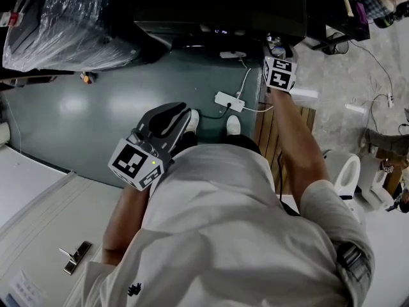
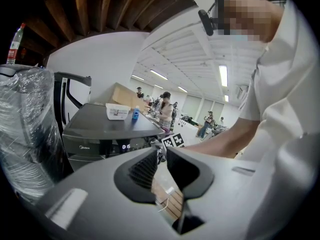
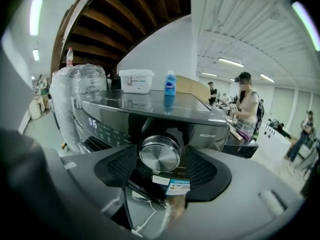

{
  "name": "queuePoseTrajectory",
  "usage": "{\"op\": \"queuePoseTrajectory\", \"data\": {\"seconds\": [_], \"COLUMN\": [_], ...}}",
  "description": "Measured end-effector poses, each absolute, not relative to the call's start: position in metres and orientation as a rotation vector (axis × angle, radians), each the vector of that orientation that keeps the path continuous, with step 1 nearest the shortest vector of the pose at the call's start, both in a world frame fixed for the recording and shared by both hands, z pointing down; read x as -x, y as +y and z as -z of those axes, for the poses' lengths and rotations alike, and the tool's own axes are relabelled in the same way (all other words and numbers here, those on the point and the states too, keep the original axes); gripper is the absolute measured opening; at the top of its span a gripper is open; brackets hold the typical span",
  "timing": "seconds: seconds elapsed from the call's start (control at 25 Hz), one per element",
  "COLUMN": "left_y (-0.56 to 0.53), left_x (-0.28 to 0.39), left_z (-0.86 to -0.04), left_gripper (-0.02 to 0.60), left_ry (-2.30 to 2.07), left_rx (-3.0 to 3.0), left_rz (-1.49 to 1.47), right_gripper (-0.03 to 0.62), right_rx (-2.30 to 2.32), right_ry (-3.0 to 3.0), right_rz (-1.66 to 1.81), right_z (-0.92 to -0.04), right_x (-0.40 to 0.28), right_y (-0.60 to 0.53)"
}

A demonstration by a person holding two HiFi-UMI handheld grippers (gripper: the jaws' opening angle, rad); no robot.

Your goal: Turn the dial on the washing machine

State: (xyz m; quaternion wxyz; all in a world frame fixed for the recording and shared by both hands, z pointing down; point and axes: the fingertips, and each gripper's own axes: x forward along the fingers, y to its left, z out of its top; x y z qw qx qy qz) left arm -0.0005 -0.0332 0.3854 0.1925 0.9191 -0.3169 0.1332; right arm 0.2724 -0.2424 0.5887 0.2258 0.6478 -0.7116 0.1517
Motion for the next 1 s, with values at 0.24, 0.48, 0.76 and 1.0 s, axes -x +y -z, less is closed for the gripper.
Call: {"op": "queuePoseTrajectory", "data": {"seconds": [0.24, 0.48, 0.76, 1.0], "left_y": [-0.032, -0.031, -0.03, -0.028], "left_x": [0.0, 0.006, 0.008, 0.006], "left_z": [-0.386, -0.386, -0.386, -0.385], "left_gripper": [0.086, 0.086, 0.086, 0.086], "left_ry": [-0.885, -0.895, -0.91, -0.905], "left_rx": [-2.582, -2.573, -2.567, -2.571], "left_rz": [-0.378, -0.381, -0.377, -0.37], "right_gripper": [0.276, 0.275, 0.267, 0.264], "right_rx": [-1.661, -1.678, -1.807, -1.949], "right_ry": [-1.888, -1.84, -1.865, -1.931], "right_rz": [-0.207, -0.243, -0.407, -0.658], "right_z": [-0.6, -0.605, -0.602, -0.596], "right_x": [-0.263, -0.263, -0.272, -0.278], "right_y": [-0.242, -0.247, -0.248, -0.243]}}
